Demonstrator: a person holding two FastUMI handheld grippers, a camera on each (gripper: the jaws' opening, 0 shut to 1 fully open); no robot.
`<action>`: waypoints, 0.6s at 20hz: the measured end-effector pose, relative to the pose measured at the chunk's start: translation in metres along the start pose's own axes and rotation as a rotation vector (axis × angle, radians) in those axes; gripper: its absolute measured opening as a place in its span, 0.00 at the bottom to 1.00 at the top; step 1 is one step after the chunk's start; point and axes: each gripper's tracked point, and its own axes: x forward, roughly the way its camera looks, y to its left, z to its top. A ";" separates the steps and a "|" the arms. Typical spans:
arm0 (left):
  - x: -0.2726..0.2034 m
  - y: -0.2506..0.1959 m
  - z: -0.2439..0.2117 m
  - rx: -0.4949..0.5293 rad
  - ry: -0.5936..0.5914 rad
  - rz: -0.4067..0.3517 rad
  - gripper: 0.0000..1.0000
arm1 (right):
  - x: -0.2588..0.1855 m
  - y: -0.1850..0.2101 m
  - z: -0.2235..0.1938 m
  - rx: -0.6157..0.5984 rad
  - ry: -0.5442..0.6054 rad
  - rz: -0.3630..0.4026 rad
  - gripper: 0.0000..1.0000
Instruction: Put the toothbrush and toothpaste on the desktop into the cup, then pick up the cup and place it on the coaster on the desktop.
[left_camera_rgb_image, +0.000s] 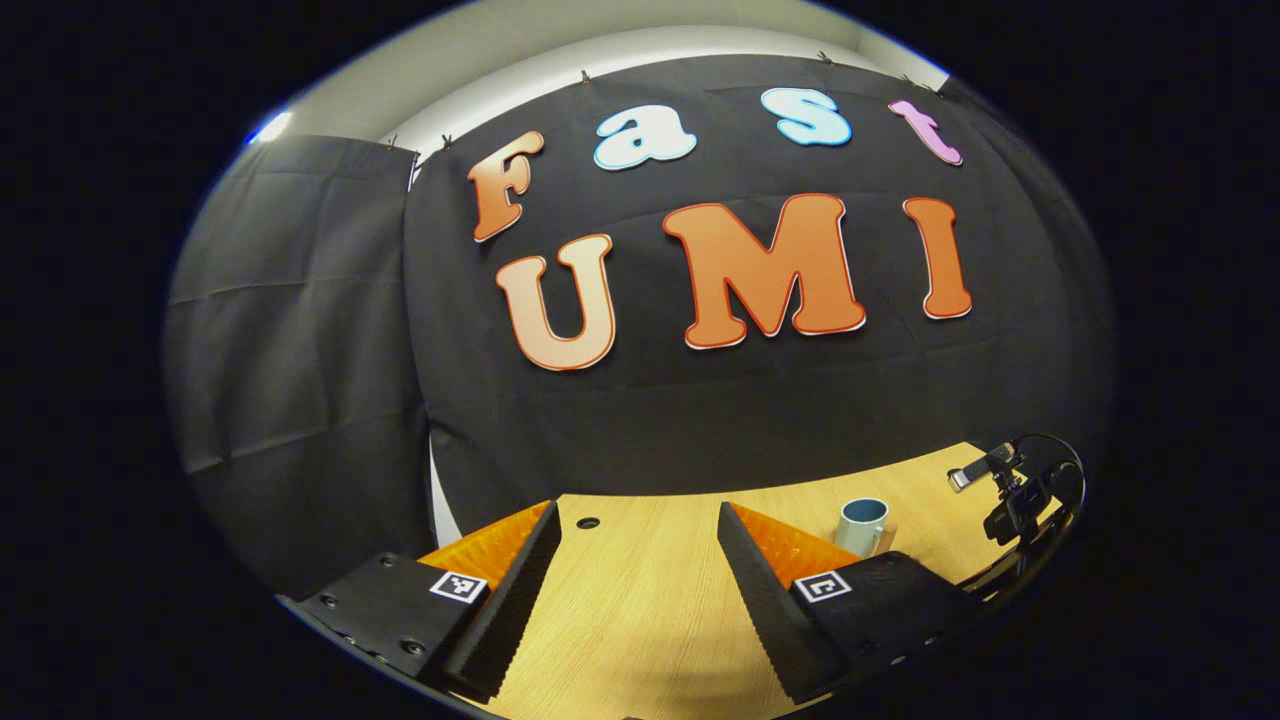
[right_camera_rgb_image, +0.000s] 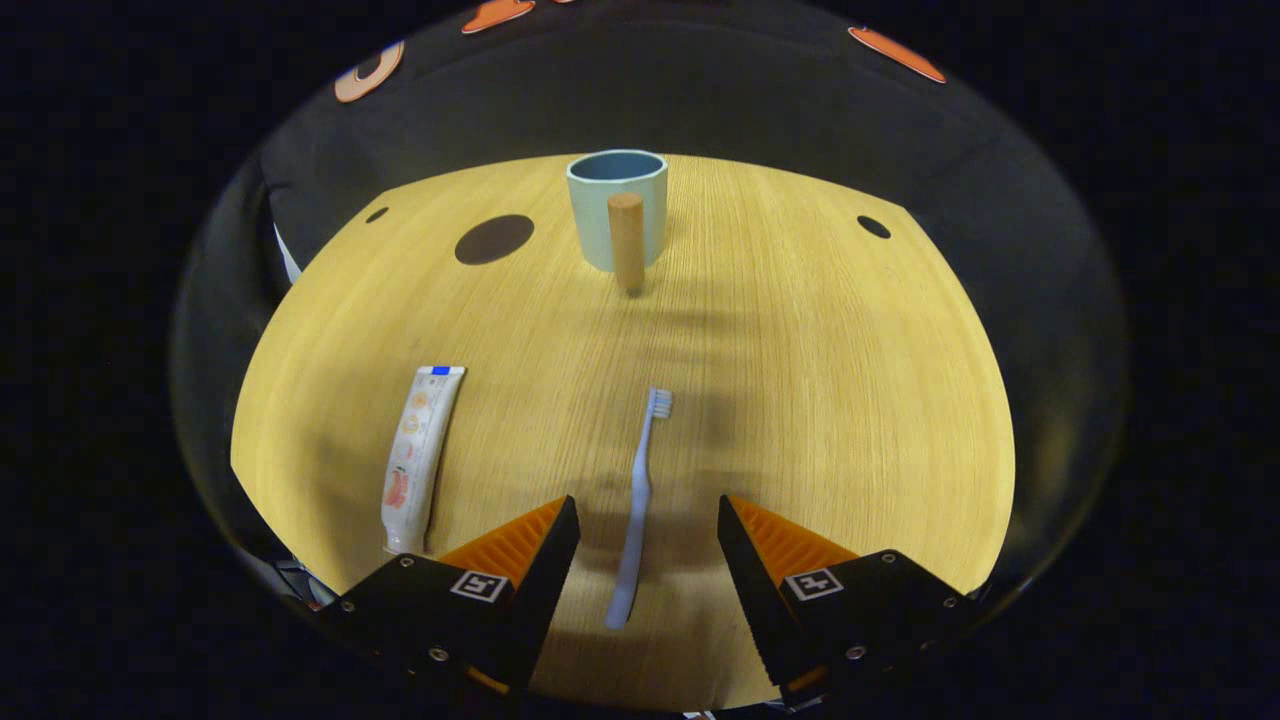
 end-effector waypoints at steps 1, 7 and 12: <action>-0.001 0.002 -0.004 0.002 0.013 0.017 0.95 | 0.006 0.000 -0.003 -0.003 0.027 -0.001 0.80; -0.015 0.012 -0.020 0.009 0.080 0.101 0.96 | 0.027 0.005 -0.014 -0.013 0.145 0.029 0.63; -0.024 0.011 -0.027 0.027 0.122 0.147 0.96 | 0.035 0.000 -0.008 -0.017 0.217 0.009 0.43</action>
